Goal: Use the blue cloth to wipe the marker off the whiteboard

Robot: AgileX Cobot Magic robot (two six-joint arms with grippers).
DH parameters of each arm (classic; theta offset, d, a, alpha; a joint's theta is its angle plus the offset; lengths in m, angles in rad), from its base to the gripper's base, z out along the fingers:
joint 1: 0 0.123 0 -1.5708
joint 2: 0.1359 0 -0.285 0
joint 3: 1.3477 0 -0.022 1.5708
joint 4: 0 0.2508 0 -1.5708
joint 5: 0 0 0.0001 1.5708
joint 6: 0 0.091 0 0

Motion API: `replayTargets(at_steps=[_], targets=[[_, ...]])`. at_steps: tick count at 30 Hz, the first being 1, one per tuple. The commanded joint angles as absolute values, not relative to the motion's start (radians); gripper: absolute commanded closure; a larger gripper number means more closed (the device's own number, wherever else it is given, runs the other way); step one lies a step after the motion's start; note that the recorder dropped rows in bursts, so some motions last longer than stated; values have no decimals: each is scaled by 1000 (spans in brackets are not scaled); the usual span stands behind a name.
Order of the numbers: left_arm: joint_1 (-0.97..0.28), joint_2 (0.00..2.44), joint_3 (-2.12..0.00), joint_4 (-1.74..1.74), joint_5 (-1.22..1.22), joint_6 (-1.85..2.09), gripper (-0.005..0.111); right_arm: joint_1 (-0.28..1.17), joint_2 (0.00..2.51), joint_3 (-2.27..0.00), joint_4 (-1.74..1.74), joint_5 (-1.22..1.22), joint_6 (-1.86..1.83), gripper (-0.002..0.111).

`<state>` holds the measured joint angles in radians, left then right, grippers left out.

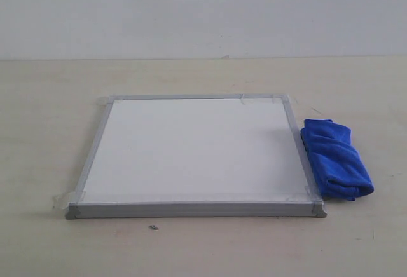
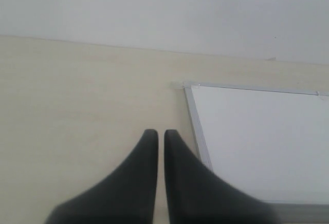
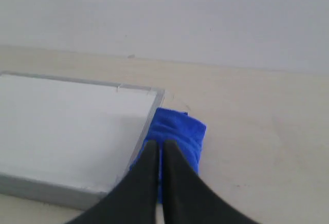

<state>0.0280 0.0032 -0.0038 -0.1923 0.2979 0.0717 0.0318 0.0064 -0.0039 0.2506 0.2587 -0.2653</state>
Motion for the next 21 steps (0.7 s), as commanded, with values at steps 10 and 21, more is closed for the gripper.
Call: replayTargets(at_steps=[10, 21], targets=[[30, 0, 0, -197, 295, 74, 102, 30, 0, 0, 229, 341, -221, 108], [30, 0, 0, -197, 295, 74, 102, 30, 0, 0, 63, 335, -49, 108]])
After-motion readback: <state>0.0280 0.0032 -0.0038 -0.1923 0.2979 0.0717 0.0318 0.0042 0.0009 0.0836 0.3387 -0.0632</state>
